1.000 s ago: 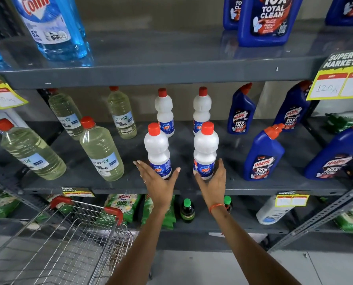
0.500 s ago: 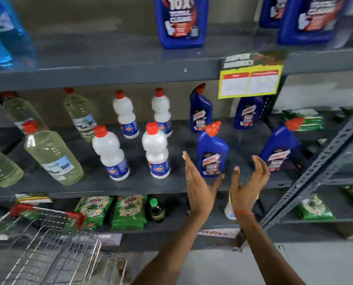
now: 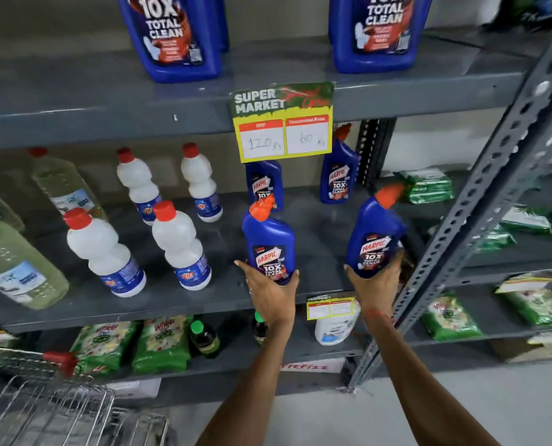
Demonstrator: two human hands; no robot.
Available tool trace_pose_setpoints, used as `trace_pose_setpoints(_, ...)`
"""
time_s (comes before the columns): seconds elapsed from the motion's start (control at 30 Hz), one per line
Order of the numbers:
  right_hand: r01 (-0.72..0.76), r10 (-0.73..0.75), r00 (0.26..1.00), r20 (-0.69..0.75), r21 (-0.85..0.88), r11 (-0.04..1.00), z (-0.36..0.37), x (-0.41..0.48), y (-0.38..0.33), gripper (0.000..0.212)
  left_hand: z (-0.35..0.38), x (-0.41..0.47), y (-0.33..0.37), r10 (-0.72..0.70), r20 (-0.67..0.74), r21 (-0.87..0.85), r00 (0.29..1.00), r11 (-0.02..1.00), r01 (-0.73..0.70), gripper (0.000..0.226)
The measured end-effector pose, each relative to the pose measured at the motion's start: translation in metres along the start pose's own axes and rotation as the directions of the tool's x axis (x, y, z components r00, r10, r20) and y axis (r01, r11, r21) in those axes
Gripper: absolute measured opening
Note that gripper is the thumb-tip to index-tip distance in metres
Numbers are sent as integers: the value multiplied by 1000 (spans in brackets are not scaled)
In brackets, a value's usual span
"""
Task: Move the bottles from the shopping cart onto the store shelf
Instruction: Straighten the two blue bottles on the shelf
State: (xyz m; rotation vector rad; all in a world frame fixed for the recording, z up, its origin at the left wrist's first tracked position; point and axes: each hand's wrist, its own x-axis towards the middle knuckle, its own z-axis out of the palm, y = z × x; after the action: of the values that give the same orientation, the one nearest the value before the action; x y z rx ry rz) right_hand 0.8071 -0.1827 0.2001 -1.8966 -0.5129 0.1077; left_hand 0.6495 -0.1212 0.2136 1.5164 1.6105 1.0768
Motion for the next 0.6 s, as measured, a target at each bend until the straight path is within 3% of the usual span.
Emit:
trace_pose_setpoints(0.43,12,-13,1000,-10,-80,997,2,-3,-4,110,-3,5,2,11,-36,82,999,997,-8,122)
trace_pose_setpoints(0.6,-13,14,1000,8,-84,996,5,-7,-6,118,-5,6,-1,-19,8,73,1000,997,18,128)
